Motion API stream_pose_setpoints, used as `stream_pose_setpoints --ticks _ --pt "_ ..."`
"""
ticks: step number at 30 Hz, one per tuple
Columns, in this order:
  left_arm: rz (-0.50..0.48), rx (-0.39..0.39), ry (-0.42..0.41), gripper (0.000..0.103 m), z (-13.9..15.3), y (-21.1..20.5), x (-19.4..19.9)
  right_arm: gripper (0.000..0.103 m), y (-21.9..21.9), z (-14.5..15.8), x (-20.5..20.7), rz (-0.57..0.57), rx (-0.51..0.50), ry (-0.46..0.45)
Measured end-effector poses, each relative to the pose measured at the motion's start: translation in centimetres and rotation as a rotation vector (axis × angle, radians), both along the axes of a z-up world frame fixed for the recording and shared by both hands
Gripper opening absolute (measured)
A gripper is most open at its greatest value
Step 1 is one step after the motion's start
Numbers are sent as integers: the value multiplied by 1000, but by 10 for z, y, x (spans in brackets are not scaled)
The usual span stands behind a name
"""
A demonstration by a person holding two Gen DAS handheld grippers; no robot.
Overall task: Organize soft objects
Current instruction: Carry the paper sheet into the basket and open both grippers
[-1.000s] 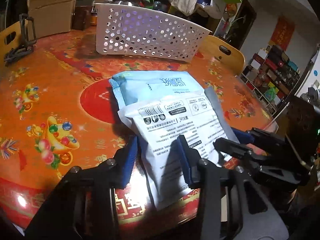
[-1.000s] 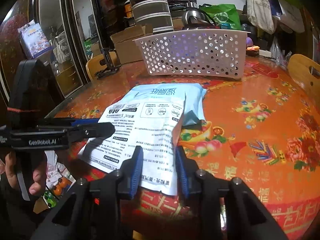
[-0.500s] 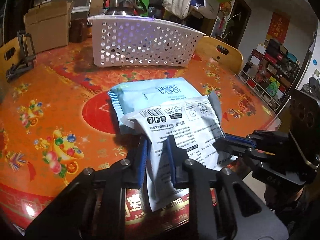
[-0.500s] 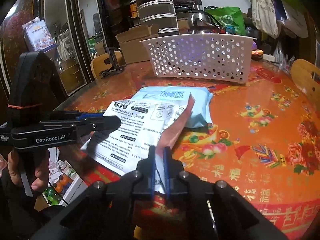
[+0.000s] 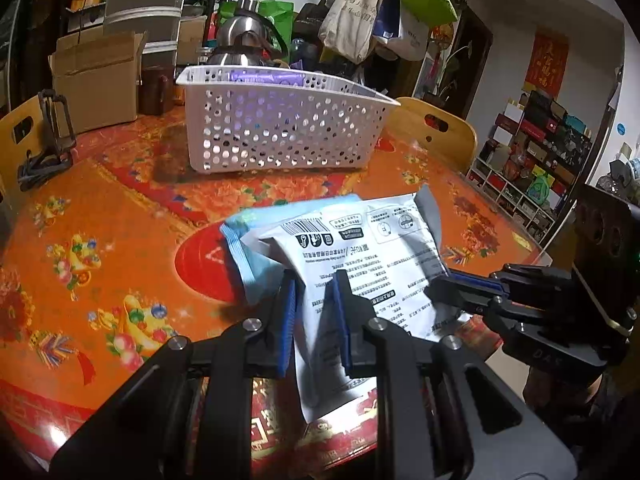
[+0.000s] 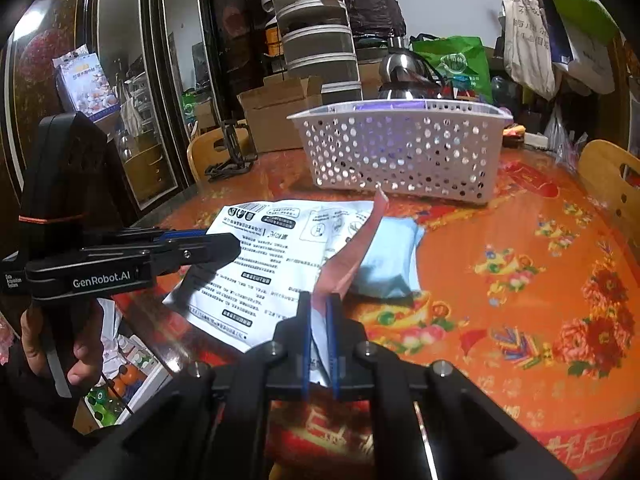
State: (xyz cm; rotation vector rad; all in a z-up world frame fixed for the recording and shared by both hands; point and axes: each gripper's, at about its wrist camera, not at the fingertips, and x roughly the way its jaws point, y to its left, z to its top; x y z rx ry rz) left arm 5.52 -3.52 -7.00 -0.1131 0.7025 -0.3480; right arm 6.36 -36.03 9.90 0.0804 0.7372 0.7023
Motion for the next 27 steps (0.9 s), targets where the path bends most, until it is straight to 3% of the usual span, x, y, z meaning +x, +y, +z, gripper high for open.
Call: stream_pose_setpoints --ticks 7,17,23,27 --pt "3 -3 -47 17 29 -1 17 6 -4 25 21 -18 16 -40" --pt "-3 -4 -135 16 97 -6 65 6 -13 78 77 -60 34 -120" --pt "15 30 -189 16 151 -11 132 5 -7 115 146 -84 24 -159" --pt "33 35 -178 16 165 -8 186 6 0 124 196 -98 11 -151"
